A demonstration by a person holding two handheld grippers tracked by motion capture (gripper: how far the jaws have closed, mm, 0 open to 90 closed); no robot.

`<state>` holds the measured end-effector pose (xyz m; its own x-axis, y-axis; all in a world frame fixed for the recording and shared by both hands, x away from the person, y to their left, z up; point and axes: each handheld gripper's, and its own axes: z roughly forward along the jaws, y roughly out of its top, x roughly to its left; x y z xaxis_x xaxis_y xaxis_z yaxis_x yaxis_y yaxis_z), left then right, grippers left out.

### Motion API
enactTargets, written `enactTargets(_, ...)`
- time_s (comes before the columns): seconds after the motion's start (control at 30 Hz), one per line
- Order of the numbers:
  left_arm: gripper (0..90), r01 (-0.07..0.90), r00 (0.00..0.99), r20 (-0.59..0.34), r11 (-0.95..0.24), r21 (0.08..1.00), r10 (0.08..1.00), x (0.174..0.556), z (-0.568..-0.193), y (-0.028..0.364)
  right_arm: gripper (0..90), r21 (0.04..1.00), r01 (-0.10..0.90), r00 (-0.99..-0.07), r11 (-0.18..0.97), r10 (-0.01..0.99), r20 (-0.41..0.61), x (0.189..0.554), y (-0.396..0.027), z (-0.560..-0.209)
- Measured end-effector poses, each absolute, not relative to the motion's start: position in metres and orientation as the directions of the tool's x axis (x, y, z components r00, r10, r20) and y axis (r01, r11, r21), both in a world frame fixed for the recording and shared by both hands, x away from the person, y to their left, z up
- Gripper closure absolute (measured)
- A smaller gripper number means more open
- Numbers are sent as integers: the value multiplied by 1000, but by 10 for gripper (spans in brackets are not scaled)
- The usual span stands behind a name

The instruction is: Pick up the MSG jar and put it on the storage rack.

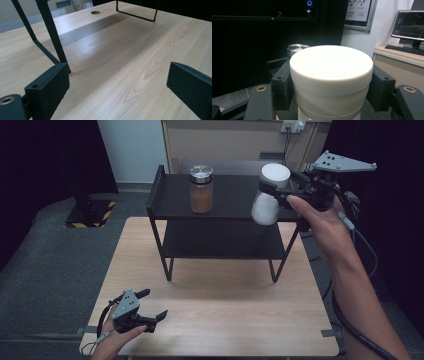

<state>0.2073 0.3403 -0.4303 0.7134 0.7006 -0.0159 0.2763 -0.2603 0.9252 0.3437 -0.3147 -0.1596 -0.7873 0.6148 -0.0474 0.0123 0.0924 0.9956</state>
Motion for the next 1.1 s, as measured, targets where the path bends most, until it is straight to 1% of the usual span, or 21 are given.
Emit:
enactTargets(0.43, 31, 280, 718, -20, -262, 924, 696, 208, -432, 339, 344, 997, 19, -769, 77, 639, -35, 358, -310, -162)
enactTargets(1.1, 31, 280, 715, -24, -256, 925, 699, 208, -432, 342, 343, 996, 41, -735, 83, 678, -27, 373, -301, -163)
